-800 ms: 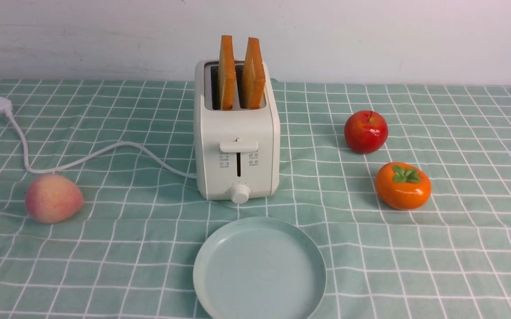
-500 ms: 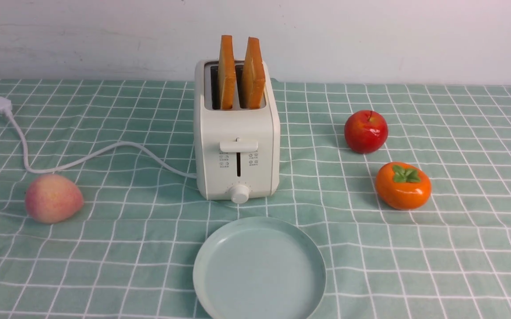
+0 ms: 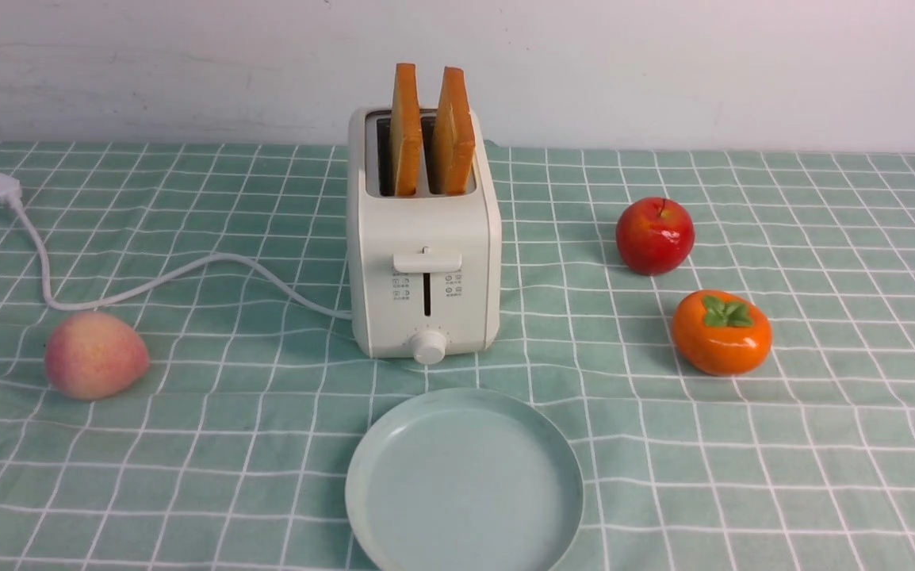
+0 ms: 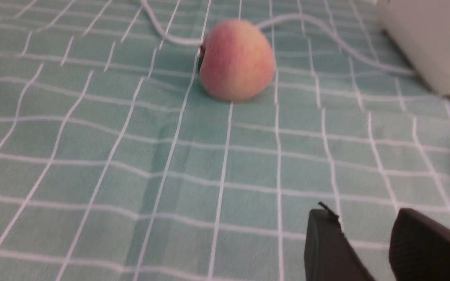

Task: Take toasted bread from bread machine on blue coffee table place on plate.
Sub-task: 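Grasp the toast slice in the toaster and pull it up out of the slot with the right gripper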

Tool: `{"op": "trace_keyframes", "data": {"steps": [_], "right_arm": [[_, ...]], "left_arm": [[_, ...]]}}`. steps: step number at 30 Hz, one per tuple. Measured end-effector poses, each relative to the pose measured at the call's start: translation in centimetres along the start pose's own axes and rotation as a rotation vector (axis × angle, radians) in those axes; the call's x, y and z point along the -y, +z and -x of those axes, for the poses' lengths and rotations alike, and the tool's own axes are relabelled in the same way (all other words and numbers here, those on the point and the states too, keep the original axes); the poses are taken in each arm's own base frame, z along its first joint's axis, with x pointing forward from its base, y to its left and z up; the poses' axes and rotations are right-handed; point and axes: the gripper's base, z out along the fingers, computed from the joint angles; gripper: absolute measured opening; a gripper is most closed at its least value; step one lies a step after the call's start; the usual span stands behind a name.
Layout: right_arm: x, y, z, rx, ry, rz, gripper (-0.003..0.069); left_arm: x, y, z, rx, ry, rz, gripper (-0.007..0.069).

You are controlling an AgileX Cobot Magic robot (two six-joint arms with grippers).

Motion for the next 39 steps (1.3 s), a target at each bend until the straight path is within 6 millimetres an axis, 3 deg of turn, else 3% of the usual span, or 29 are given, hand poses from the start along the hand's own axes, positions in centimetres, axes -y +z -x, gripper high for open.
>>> {"op": "trace_keyframes", "data": {"steps": [11,19,24,25,28,30,33,36,38,39], "right_arm": [[0.1,-0.1,1.5,0.164,0.113,-0.004,0.0240],[-0.1,-0.9,4.7,0.429,0.292,0.036,0.0240],[-2.4,-2.3,10.5,0.519,0.333,0.133,0.0240],[-3.8,-3.1,13.7,0.543,0.334,0.175,0.0240],[-5.8,-3.3,18.2,0.525,0.315,0.213,0.0240],[-6.6,-3.1,20.0,0.504,0.291,0.221,0.0240],[-8.7,-1.6,24.2,0.408,0.187,0.215,0.0240],[-9.3,0.8,25.3,0.303,0.136,0.183,0.0240],[-9.4,4.7,25.3,0.181,0.100,0.134,0.0240],[-9.4,4.7,25.3,0.182,0.100,0.134,0.0240]], "left_arm": [[0.4,-0.1,1.3,0.145,-0.069,-0.053,0.0238],[0.6,-0.9,4.0,0.412,-0.711,-0.225,0.0238],[0.2,-2.4,6.4,0.657,-0.898,-0.347,0.0238],[0.5,-3.3,8.0,0.714,-0.911,-0.391,0.0238],[1.2,-5.5,11.3,0.788,-0.891,-0.455,0.0238],[1.6,-6.4,12.9,0.808,-0.864,-0.471,0.0238],[3.1,-8.0,17.8,0.781,-0.773,-0.466,0.0238],[4.3,-8.3,20.8,0.687,-0.670,-0.420,0.0238],[5.2,-6.8,22.5,0.467,-0.549,-0.315,0.0238],[5.3,-6.6,22.4,0.427,-0.541,-0.301,0.0238]]}}
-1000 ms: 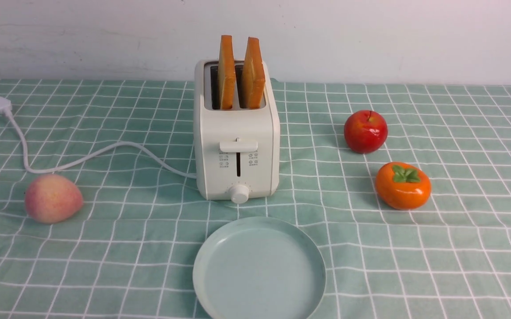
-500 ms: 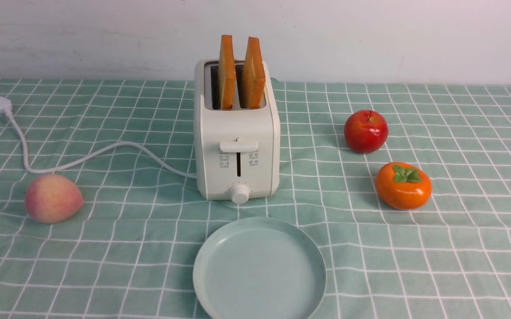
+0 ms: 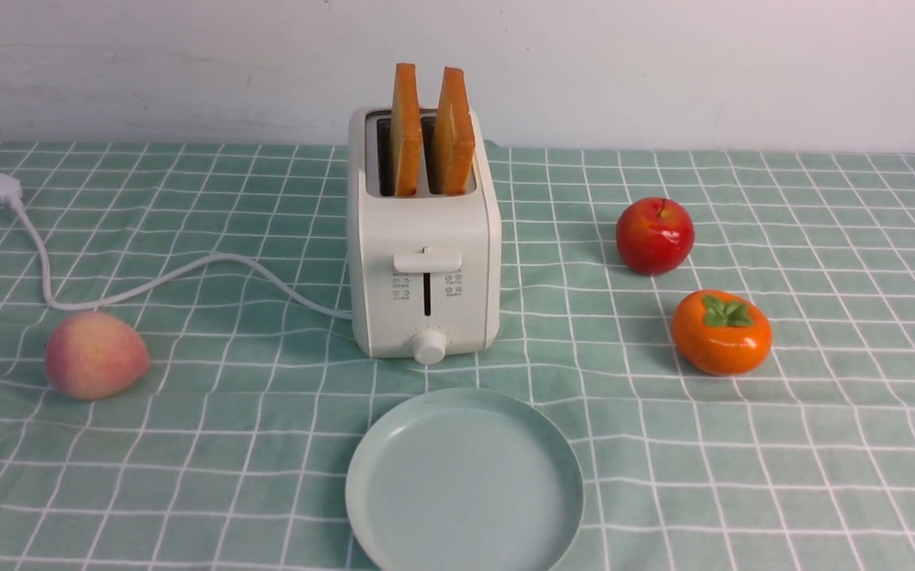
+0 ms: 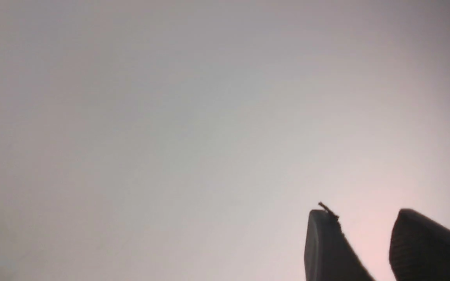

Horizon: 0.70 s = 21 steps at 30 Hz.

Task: Take toasted bread from bread machine on blue coffee table place on plate.
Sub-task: 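Grasp the toast slice in the toaster and pull it up out of the slot with the right gripper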

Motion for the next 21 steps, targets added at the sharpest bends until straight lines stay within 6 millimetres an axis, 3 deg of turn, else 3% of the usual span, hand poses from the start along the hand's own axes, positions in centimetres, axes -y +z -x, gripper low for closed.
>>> {"op": "trace_keyframes", "data": {"steps": [3,4,6,8,15,19,21], "right_arm": [[1.7,4.7,-2.8,-0.141,-0.056,-0.075,0.0240],[1.8,4.9,-3.0,-0.145,-0.059,-0.078,0.0240],[2.8,7.2,-4.5,-0.194,-0.094,-0.108,0.0240],[3.1,7.8,-5.0,-0.215,-0.100,-0.117,0.0240],[5.4,10.6,-10.2,-0.536,-0.060,-0.219,0.0240],[6.6,12.6,-15.9,-0.897,0.083,-0.246,0.0240],[6.3,13.5,-17.3,-0.989,0.109,-0.198,0.0240]], "left_arm": [[-1.0,2.6,-1.5,-0.322,0.069,0.215,0.0238],[-1.1,2.6,-1.6,-0.334,0.074,0.222,0.0238],[-2.4,3.6,-2.9,-0.489,0.137,0.328,0.0238],[-2.9,4.0,-3.3,-0.534,0.170,0.361,0.0238],[-4.1,5.0,-5.3,-0.633,0.259,0.337,0.0238],[-5.0,5.0,-7.0,-0.688,0.238,0.335,0.0238],[-5.5,5.0,-7.6,-0.709,0.230,0.348,0.0238]]}}
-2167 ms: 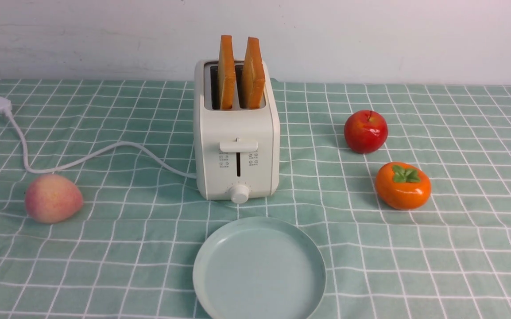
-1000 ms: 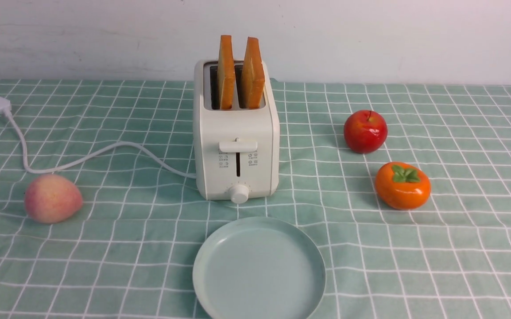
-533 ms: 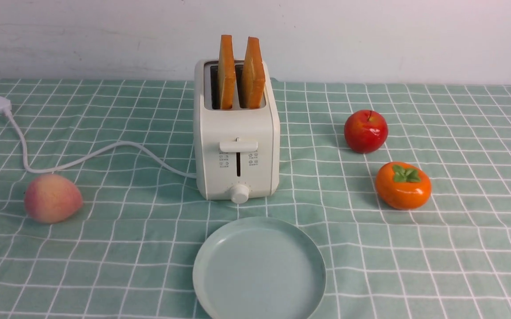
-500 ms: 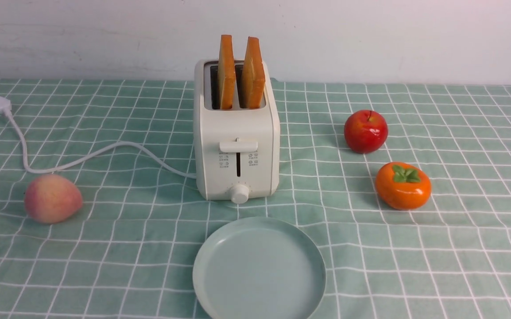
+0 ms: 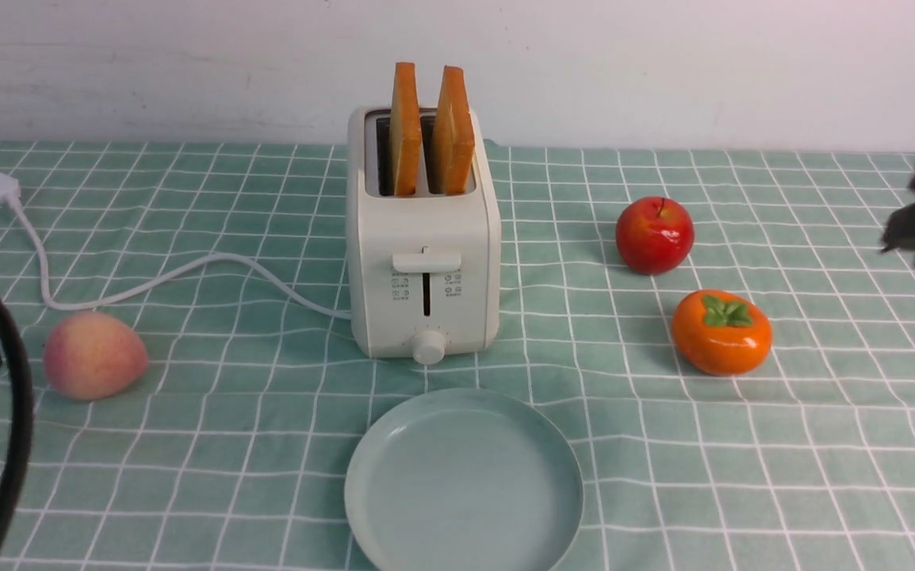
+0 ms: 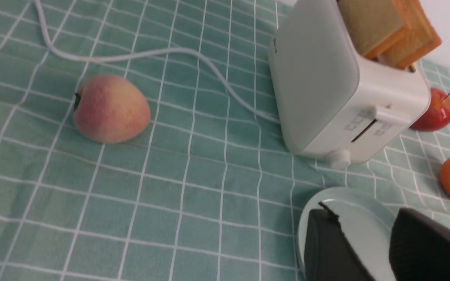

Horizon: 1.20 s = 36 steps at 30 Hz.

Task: Take toasted bread from bread machine on blue coffee table place on plate.
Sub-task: 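Grasp the toast slice in the toaster and pull it up out of the slot with the right gripper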

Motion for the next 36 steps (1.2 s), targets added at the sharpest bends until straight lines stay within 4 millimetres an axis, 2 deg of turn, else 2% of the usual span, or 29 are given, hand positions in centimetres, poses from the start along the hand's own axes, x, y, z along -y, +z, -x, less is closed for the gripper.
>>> {"op": "trace_keyframes", "data": {"steps": [1,4,7,8,9,11,13,14,17,18,22,30,36], "right_arm": [[-0.6,1.8,0.1,-0.096,-0.042,0.056,0.0240],[-2.6,4.1,1.0,-0.178,-0.099,0.200,0.0240],[-5.7,6.5,2.7,-0.215,-0.202,0.365,0.0248],[-6.1,6.6,2.8,-0.218,-0.211,0.376,0.0249],[-7.8,7.8,3.7,-0.227,-0.257,0.430,0.0265],[-9.9,9.3,5.1,-0.229,-0.308,0.466,0.0304],[-10.9,10.0,5.7,-0.225,-0.329,0.469,0.0329],[-12.4,10.9,6.2,-0.218,-0.359,0.468,0.0366],[-14.7,12.2,7.1,-0.186,-0.413,0.470,0.0429],[-15.7,13.2,7.3,-0.171,-0.438,0.478,0.0457],[-16.9,15.9,7.4,-0.108,-0.468,0.486,0.0477],[-15.4,21.5,6.8,-0.028,-0.515,0.431,0.0444],[-15.2,23.2,6.1,-0.047,-0.439,0.464,0.0389]], "left_arm": [[-0.3,0.4,-0.5,-0.021,-0.004,0.008,0.0238],[-0.4,0.7,-1.1,-0.043,0.002,0.005,0.0238],[-0.1,0.9,-1.4,-0.058,0.012,-0.021,0.0238],[-0.1,0.9,-1.4,-0.061,0.013,-0.024,0.0238],[0.1,0.9,-1.5,-0.066,0.010,-0.039,0.0238],[0.2,0.9,-1.6,-0.073,0.002,-0.051,0.0238],[0.2,0.9,-1.6,-0.074,-0.001,-0.053,0.0238],[0.2,0.9,-1.7,-0.075,-0.006,-0.056,0.0238],[0.2,0.9,-1.7,-0.082,-0.010,-0.057,0.0238],[0.2,0.9,-1.7,-0.084,-0.010,-0.056,0.0238],[0.2,0.9,-1.7,-0.085,-0.012,-0.057,0.0238],[0.1,0.9,-2.0,-0.112,-0.011,-0.045,0.0238],[0.1,0.9,-2.0,-0.118,-0.011,-0.042,0.0238]]}}
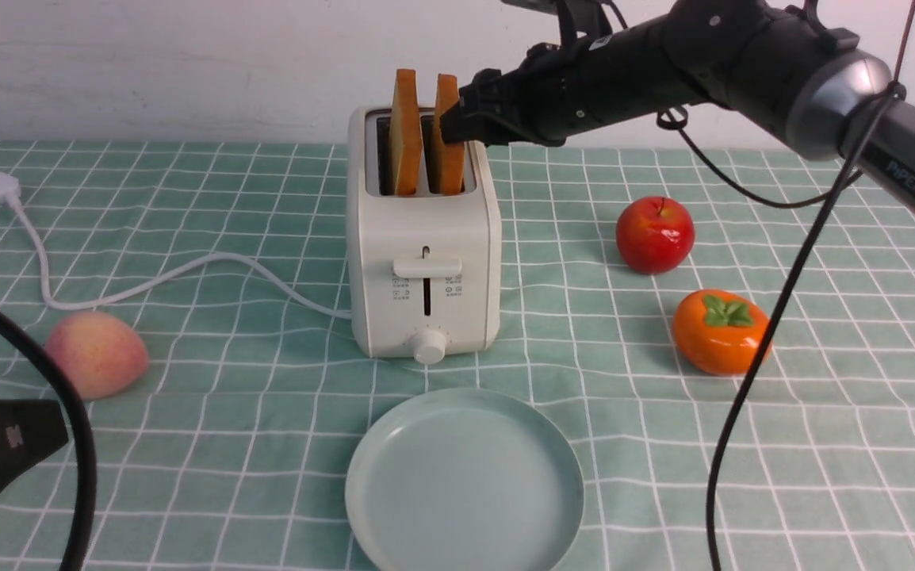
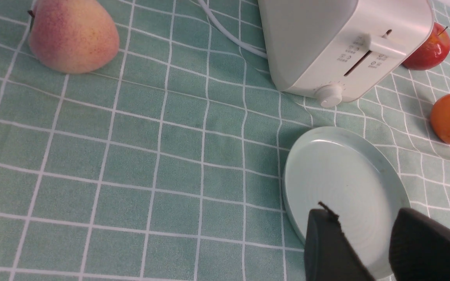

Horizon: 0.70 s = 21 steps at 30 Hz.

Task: Take toasted bread from bread machine on blue coffee table place on plate.
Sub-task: 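Grasp the toast slice in the toaster and pull it up out of the slot with the right gripper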

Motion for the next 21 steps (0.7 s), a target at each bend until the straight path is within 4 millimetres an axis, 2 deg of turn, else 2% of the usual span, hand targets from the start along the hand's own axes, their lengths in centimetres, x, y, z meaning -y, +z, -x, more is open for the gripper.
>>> {"op": "trace_keyframes", "data": {"steps": [10,15,16,17,21], "right_arm": [[0.0,0.2,0.0,0.006,0.016,0.012,0.0235],[-0.3,-0.2,0.2,0.001,-0.010,0.021,0.0053],[-0.3,-0.2,0.2,0.000,-0.011,0.021,0.0046],[-0.5,-0.4,0.3,-0.003,-0.022,0.022,0.0003],[-0.9,-1.2,0.7,-0.012,-0.049,0.024,-0.0018]], "left_arm": [[0.0,0.0,0.0,-0.003,0.000,0.001,0.0238],[0.0,0.0,0.0,-0.003,0.000,0.001,0.0238],[0.0,0.0,0.0,-0.003,0.000,0.001,0.0238],[0.0,0.0,0.0,-0.003,0.000,0.001,0.0238],[0.0,0.0,0.0,-0.003,0.000,0.001,0.0238]]}}
